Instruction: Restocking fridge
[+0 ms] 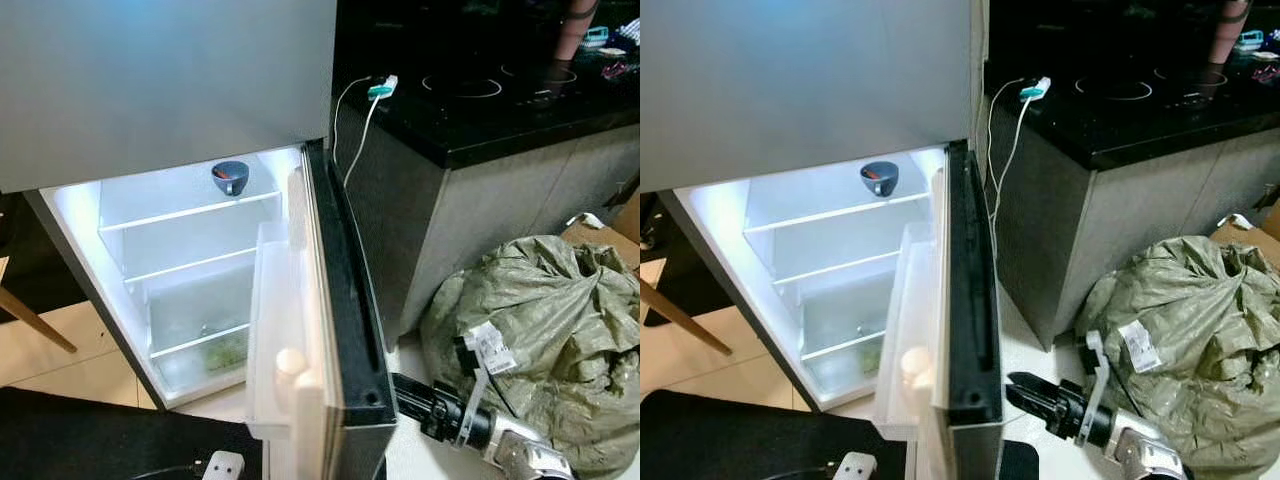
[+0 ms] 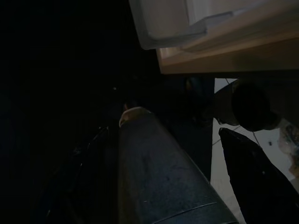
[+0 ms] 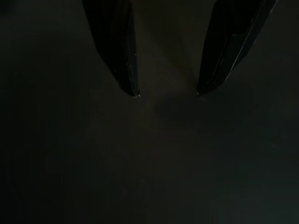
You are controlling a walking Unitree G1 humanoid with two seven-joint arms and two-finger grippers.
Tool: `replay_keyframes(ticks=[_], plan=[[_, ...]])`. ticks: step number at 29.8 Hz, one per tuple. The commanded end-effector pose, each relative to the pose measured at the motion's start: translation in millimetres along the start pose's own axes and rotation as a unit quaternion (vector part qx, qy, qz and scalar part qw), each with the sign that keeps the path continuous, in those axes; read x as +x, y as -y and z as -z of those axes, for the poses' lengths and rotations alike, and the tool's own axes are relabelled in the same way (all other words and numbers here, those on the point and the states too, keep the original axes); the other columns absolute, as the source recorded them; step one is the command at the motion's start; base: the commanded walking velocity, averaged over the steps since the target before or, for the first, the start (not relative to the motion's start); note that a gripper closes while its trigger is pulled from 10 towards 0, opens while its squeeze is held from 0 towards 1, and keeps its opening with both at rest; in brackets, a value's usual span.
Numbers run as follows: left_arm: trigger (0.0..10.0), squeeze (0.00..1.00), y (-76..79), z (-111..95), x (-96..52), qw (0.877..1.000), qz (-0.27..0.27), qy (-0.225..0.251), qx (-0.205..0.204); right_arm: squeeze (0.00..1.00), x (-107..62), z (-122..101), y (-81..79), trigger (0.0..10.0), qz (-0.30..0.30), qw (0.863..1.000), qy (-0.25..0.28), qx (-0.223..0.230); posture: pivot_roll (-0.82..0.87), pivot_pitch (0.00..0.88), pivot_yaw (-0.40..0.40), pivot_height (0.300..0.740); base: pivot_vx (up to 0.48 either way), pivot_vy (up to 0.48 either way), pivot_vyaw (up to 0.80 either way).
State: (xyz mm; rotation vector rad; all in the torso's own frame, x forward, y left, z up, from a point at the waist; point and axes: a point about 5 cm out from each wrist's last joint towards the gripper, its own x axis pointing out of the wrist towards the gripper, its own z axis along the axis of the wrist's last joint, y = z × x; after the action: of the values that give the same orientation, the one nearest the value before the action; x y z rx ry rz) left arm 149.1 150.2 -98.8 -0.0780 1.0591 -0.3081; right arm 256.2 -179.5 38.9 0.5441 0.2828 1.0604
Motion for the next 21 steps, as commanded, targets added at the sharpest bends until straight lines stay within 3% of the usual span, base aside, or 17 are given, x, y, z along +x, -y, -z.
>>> replay_keyframes(ticks=[1, 3, 9, 16, 21], plan=[[10.0, 0.0, -3.2, 4, -1.6, 1.0, -0.004, -0.007, 0.002, 0.0, 11.6, -4, -3.3, 10.0, -0.007, 1.0, -0.005, -0.026, -0.09, 0.026, 0.011, 0.74, 0.0, 0.0, 0.0], [10.0, 0.0, -3.0, 3, -1.4, 1.0, -0.004, -0.006, 0.002, 0.0, 30.4, -14, -2.1, 10.0, 0.014, 0.999, 0.025, -0.044, -0.09, 0.024, 0.009, 0.74, 0.0, 0.0, 0.0], [10.0, 0.0, -3.6, 2, -1.4, 1.0, -0.005, -0.005, 0.002, 0.0, 46.7, -21, 1.5, 10.0, 0.068, 0.995, 0.039, -0.067, -0.08, 0.022, 0.009, 0.74, 0.0, 0.0, 0.0], [10.0, 0.0, -5.3, 2, -1.9, 1.0, -0.009, -0.005, 0.002, 0.0, 50.0, -20, 9.4, 10.0, 0.13, 0.988, 0.034, -0.076, -0.08, 0.018, 0.005, 0.74, 0.0, 0.0, 0.0], [10.0, 0.0, -5.2, 4, -2.1, 1.0, -0.009, -0.006, 0.001, 0.0, 50.7, -14, 7.9, 10.0, 0.126, 0.988, 0.016, -0.084, -0.08, 0.019, 0.0, 0.74, 0.0, 0.0, 0.29]])
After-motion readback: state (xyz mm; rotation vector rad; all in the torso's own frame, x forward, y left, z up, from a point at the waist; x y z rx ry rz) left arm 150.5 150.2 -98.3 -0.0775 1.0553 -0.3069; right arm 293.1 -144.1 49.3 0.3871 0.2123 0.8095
